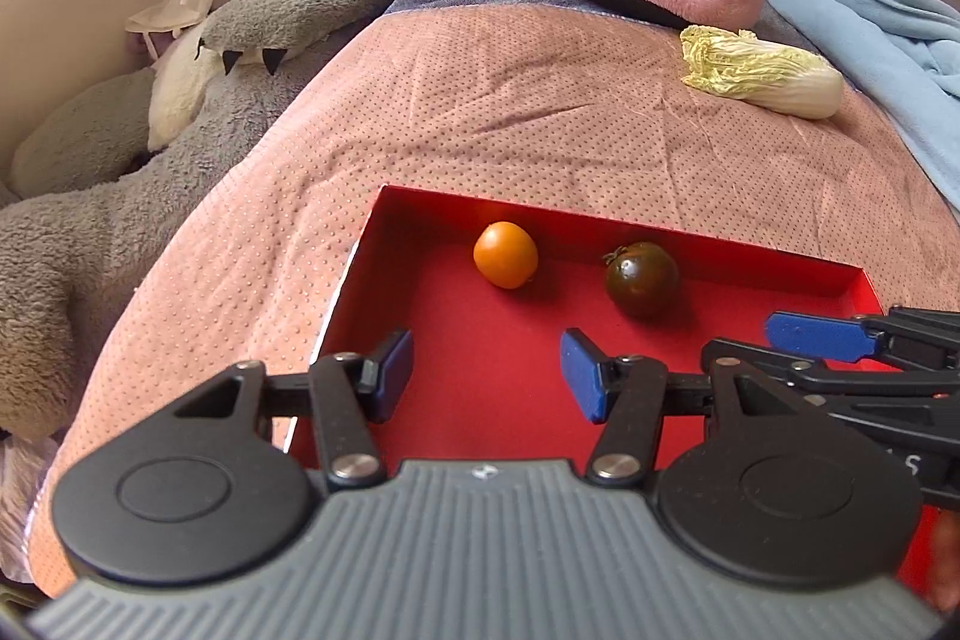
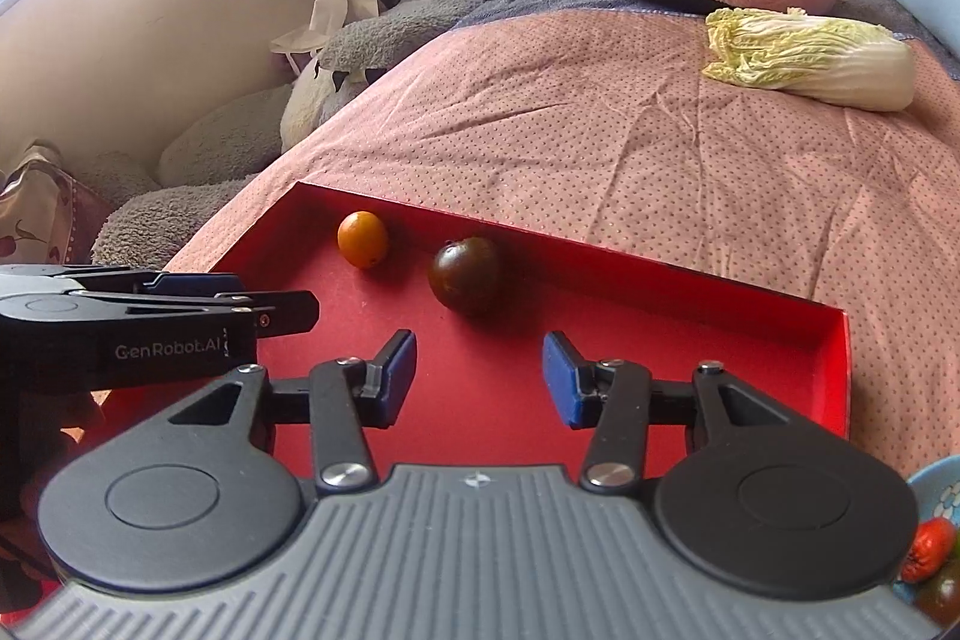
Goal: Organize fruits
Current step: 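Move both open grippers back over the red tray, then close the right gripper on the dark tomato while the left closes on the small orange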
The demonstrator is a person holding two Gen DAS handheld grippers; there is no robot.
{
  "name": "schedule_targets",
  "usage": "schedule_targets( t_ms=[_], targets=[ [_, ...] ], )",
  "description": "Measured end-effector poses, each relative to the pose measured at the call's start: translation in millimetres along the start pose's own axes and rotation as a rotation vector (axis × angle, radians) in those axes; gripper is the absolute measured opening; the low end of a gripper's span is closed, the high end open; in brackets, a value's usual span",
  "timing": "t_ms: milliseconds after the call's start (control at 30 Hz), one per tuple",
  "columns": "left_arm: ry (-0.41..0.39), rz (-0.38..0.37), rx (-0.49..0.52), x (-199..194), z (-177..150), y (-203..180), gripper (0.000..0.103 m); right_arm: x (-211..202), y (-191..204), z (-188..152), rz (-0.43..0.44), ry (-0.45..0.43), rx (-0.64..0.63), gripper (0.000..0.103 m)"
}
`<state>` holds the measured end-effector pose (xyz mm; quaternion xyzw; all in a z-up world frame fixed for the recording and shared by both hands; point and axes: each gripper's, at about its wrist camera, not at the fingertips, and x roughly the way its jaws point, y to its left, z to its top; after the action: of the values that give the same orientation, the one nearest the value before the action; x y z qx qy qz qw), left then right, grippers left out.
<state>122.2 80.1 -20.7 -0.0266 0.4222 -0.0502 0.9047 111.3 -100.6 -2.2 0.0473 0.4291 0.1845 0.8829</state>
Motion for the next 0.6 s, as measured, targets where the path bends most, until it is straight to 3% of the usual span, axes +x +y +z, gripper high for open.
schedule_targets(
  t_ms=[267,333,600],
  targets=[
    [0.009,-0.035,-0.018,8.8,6.3,15.9,0.057,52.4,17.6,18.6,-0.035,0.035,-0.034,0.052],
    [0.012,-0.038,-0.018,11.3,7.8,17.3,0.057,59.6,16.5,21.4,-0.046,0.038,-0.037,0.048],
    [0.027,-0.059,-0.035,26.6,17.4,13.7,0.057,55.6,7.4,17.3,-0.037,0.038,-0.04,0.044]
  ],
)
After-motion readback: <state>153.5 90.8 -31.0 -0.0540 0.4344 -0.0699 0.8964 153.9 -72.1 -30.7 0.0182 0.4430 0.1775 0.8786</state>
